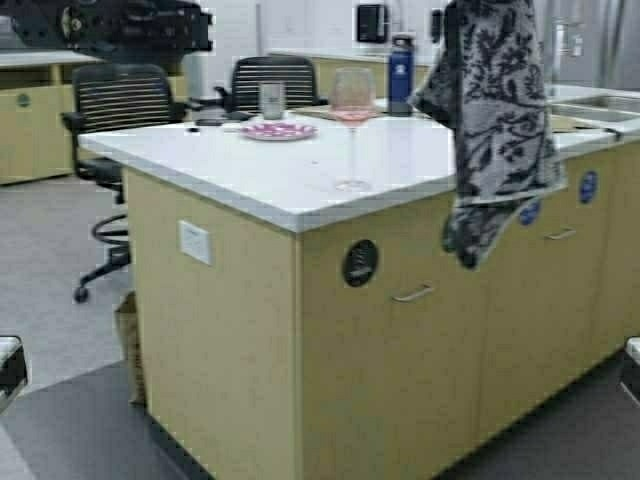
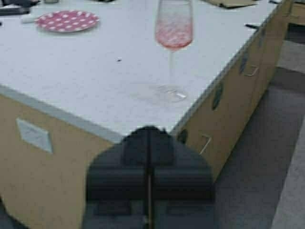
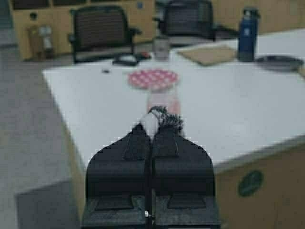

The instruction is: Get the cloth and wipe up the spill under the wine glass

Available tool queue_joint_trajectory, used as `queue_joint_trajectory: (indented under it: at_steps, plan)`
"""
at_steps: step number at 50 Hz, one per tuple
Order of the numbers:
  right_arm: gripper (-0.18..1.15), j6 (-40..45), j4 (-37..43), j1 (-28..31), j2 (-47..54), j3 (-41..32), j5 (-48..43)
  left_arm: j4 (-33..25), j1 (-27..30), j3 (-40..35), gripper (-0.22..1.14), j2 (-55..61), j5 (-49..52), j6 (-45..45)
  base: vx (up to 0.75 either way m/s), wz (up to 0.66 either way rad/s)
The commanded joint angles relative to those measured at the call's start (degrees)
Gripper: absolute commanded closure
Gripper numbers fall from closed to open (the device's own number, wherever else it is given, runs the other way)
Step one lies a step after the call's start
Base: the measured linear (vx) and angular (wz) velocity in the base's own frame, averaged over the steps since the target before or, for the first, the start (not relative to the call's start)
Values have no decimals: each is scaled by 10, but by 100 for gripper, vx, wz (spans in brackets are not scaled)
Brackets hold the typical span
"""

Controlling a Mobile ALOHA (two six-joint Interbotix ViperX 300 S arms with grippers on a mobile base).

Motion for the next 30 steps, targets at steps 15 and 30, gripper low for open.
queue_joint_trajectory:
  at_steps: [15,30]
  plan:
    - [91,1,1,2,-11,-9,-27,1,-12,26,89,12,-20,-1,20,21]
    - [91,2,1,2,-18,-8,-41,1,-43,9,89,59,-51,-1,17,0]
